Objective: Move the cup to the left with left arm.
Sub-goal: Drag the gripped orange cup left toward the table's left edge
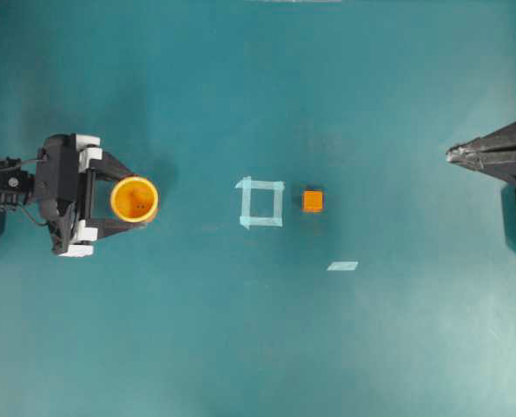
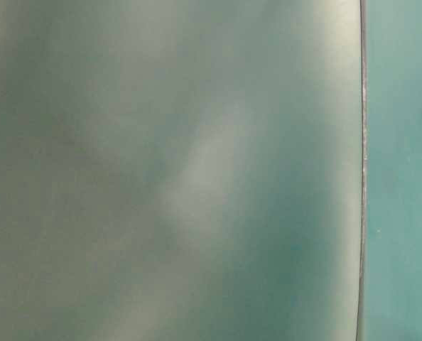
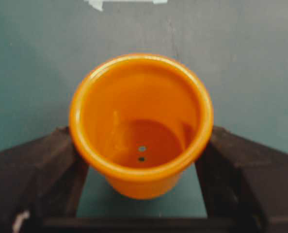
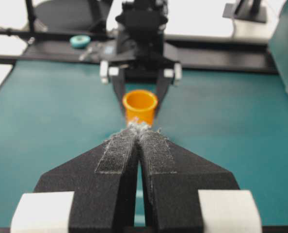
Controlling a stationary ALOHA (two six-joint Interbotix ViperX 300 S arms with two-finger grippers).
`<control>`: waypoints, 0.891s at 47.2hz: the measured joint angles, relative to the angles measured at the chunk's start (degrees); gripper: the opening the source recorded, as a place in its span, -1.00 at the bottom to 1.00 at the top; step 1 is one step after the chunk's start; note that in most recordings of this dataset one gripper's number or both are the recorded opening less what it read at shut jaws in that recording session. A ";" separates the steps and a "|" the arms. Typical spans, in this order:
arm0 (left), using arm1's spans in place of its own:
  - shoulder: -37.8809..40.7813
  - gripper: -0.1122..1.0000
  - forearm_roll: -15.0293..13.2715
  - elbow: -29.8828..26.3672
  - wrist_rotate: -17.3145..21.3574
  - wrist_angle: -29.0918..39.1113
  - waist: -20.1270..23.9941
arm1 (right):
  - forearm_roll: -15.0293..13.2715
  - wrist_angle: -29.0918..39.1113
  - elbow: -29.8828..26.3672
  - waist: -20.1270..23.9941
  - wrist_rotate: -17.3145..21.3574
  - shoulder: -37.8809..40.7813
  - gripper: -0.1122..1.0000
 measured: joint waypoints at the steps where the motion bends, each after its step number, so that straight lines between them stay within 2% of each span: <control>1: -0.26 0.36 0.00 0.35 -0.09 0.09 0.00 | 0.00 0.09 0.00 0.00 0.00 0.00 -0.81; 11: -3.52 0.35 0.00 2.99 -0.44 1.23 0.00 | 0.00 0.09 0.00 0.00 0.00 0.00 -0.81; 18: -6.50 0.36 0.00 4.48 -0.26 5.19 -0.53 | 0.00 0.09 0.00 0.00 0.00 0.09 -0.81; 32: -10.63 0.36 0.00 4.83 -0.53 9.05 -2.55 | 0.00 0.00 0.09 0.00 0.00 0.97 -0.81; 42: -12.74 0.36 0.00 4.48 -0.62 14.33 -4.66 | 0.09 0.00 0.00 0.00 0.00 1.05 -0.81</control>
